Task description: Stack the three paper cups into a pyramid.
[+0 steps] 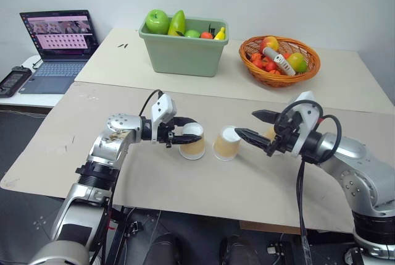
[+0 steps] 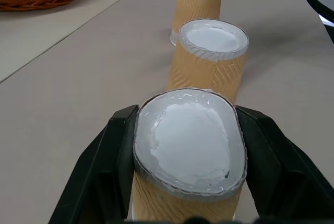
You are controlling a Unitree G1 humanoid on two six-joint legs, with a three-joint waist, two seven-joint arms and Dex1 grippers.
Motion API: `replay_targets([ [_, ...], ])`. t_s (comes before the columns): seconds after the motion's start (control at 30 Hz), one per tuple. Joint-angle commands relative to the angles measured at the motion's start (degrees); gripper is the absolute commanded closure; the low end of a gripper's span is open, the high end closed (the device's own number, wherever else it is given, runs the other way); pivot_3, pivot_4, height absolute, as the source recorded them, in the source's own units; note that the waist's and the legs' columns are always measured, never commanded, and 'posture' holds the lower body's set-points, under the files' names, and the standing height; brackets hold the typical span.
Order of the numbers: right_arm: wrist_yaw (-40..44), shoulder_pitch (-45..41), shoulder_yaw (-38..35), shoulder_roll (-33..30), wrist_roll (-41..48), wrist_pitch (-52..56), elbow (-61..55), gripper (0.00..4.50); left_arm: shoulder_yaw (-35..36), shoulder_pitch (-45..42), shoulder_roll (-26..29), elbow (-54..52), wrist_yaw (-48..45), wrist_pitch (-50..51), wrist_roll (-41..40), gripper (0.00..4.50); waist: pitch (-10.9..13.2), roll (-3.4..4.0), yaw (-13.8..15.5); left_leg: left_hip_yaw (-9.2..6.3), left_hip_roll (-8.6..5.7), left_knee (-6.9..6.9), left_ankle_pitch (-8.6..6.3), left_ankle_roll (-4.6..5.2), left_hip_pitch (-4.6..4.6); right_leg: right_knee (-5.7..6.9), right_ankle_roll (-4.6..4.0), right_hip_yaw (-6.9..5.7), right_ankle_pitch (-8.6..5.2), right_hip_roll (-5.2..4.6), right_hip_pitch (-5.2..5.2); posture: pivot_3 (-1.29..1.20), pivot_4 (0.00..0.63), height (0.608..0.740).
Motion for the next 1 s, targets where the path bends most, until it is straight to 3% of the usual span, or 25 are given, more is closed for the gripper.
replay_targets([
  [0.03, -0.65, -0.61, -3.18, -1.08, 1.58, 0.54, -2.09, 0.1, -2.52, -0.64, -0.92, 2.63, -0.67, -2.38, 2.56, 2.12, 0.0, 0.0, 0.09, -0.01, 0.0, 0.0, 0.0, 0.01, 0.01, 0.0, 0.0, 0.0, 0.0, 0.0, 0.01, 0.0, 0.15, 0.74],
  [0.87, -2.8, 1.34, -5.72, -1.97, 3.74, 2.4, -4.91, 0.1, -3.3, -4.37, -5.15, 11.36, 0.52, -9.49, 6.76, 2.12, -0.01, 0.02, 0.85, -0.2, 0.03, 0.0, -0.11, 0.25, 0.41, -0.51, 0.1, -0.04, 0.08, -0.04, 0.72, 0.0, 0.15, 0.74],
  [0.93, -2.69, 1.41, -5.64, -2.01, 3.79, 2.32, -4.93, 0.1, -3.18, -4.16, -5.2, 11.06, 0.4, -9.54, 6.48, 1.17, -0.01, 0.02, 0.87, -0.2, 0.03, 0.0, -0.11, 0.25, 0.41, -0.52, 0.1, -0.04, 0.08, -0.04, 0.72, 0.0, 0.15, 0.74],
  [1.0, -2.53, 1.44, -5.56, -2.08, 3.81, 2.31, -4.88, 0.1, -3.05, -3.95, -5.17, 10.5, 0.56, -9.56, 6.5, 0.57, -0.01, 0.01, 0.72, -0.19, 0.02, 0.0, -0.11, 0.25, 0.41, -0.52, 0.1, -0.04, 0.08, -0.04, 0.71, 0.0, 0.15, 0.74],
])
